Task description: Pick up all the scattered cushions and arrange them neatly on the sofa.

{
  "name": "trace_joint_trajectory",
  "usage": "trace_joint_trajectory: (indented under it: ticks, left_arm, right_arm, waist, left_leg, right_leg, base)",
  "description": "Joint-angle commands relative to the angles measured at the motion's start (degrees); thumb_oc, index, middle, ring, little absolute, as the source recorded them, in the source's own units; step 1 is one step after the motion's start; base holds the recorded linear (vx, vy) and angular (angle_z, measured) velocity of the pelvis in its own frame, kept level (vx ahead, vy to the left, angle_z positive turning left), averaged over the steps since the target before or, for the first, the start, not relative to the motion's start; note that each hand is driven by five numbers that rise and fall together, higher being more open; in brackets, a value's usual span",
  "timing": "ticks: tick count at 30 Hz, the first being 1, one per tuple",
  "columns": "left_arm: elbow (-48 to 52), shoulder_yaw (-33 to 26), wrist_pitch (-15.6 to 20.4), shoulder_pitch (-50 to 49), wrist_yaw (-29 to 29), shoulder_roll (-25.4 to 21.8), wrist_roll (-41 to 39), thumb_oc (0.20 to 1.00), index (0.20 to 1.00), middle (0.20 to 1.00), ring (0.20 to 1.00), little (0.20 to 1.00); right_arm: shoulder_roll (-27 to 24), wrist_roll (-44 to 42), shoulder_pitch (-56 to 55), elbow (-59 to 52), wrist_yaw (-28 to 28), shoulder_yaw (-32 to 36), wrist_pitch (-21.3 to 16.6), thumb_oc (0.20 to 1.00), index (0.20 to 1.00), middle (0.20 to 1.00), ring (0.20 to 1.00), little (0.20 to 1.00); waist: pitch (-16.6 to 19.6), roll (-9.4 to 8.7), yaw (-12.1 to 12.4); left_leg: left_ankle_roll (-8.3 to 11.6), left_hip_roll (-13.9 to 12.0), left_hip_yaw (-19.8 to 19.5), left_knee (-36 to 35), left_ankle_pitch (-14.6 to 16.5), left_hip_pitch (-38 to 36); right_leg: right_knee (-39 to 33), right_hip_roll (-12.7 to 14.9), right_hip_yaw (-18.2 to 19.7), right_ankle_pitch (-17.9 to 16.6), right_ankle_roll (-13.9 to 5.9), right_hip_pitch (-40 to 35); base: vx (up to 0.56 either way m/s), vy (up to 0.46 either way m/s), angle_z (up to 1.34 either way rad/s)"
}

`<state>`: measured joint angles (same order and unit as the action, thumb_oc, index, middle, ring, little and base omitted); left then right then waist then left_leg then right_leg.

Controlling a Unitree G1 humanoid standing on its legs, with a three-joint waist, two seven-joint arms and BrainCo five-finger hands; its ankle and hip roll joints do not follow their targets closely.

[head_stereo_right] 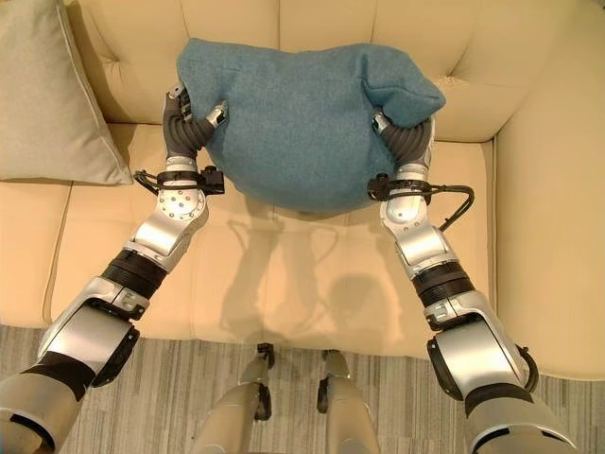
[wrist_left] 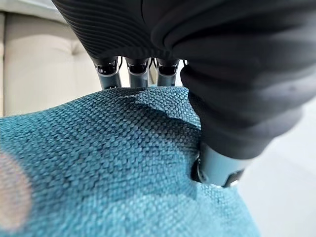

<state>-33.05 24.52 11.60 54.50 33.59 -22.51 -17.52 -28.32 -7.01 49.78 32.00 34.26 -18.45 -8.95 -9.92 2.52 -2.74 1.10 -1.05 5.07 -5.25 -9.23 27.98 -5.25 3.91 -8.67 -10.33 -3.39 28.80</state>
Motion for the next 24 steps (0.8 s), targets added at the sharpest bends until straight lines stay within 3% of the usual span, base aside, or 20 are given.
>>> trace_joint_trajectory:
  ticks: [1,2,3,10,15,21,24]
  left_arm:
    - [-4.0,3.8,4.0,8.1,-4.8,1.7,-0.7,1.000,1.000,1.000,1.000,1.000]
    - [-5.6,4.1,3.8,9.4,-5.3,0.8,-1.0,1.000,1.000,1.000,1.000,1.000]
    - [-6.4,4.4,3.5,10.3,-5.6,0.5,-1.2,1.000,1.000,1.000,1.000,1.000]
    - [-13.9,4.4,1.6,16.3,-5.8,-5.0,-2.4,1.000,1.000,1.000,1.000,1.000]
    - [-18.4,3.9,1.0,18.3,-6.6,-8.0,-4.2,1.000,1.000,1.000,1.000,1.000]
    - [-25.4,4.8,0.1,19.8,-10.0,-15.7,-6.1,1.000,1.000,1.000,1.000,1.000]
    - [-24.2,3.3,0.2,17.2,-10.7,-18.3,-5.4,1.000,1.000,1.000,1.000,1.000]
  right_arm:
    - [0.9,4.2,9.5,-1.3,0.4,-1.5,-4.4,0.391,0.391,0.391,0.391,0.391]
    - [0.4,4.8,10.2,-0.4,0.6,-1.9,-4.0,0.592,0.592,0.592,0.592,0.592]
    - [-0.1,5.3,10.8,0.4,0.7,-2.3,-3.5,1.000,1.000,1.000,1.000,1.000]
    - [-8.1,9.7,18.2,10.3,1.0,-7.9,3.8,1.000,1.000,1.000,1.000,1.000]
    - [-11.3,10.1,21.4,15.7,-0.7,-12.0,5.5,1.000,1.000,1.000,1.000,1.000]
    - [-16.5,8.4,23.1,26.3,-5.5,-16.4,8.0,1.000,1.000,1.000,1.000,1.000]
    - [-18.7,7.4,20.1,26.4,-6.1,-14.3,8.1,1.000,1.000,1.000,1.000,1.000]
  waist:
    - [2.2,-1.49,-0.2]
    - [2.2,-1.42,-0.3]
    - [2.3,-1.38,-0.2]
    - [2.3,-1.73,0.0]
    - [2.4,-2.02,0.2]
    - [2.6,-2.11,0.6]
    - [2.7,-2.17,0.7]
  left_leg:
    - [5.82,-0.6,0.8,0.2,2.2,-0.5]
    - [5.85,-0.6,0.8,0.2,2.2,-0.5]
    - [5.82,-0.5,0.7,0.2,2.2,-0.5]
    - [5.87,-0.3,0.4,0.2,2.4,-2.0]
    - [5.87,-0.3,0.4,0.2,2.4,-2.6]
    - [5.92,-0.3,0.6,0.2,2.4,-3.9]
    - [5.83,-0.4,0.6,0.2,2.4,-4.3]
  right_leg:
    - [0.7,1.7,1.6,2.5,-6.42,-1.1]
    - [0.6,1.7,1.6,2.5,-6.48,-1.1]
    - [0.6,1.7,1.6,2.4,-6.49,-1.2]
    - [0.3,1.9,1.0,2.3,-6.75,-2.9]
    - [0.3,1.9,0.9,2.2,-6.80,-3.5]
    - [0.3,2.1,0.8,2.1,-6.82,-4.7]
    - [0.3,2.1,0.7,2.2,-6.77,-5.3]
  base:
    - [0.00,0.000,0.00]
    - [0.00,0.000,0.00]
    - [0.00,0.000,0.00]
    - [0.00,-0.010,0.02]
    - [0.00,-0.003,0.01]
    - [-0.01,-0.001,0.01]
    - [0.00,0.000,0.00]
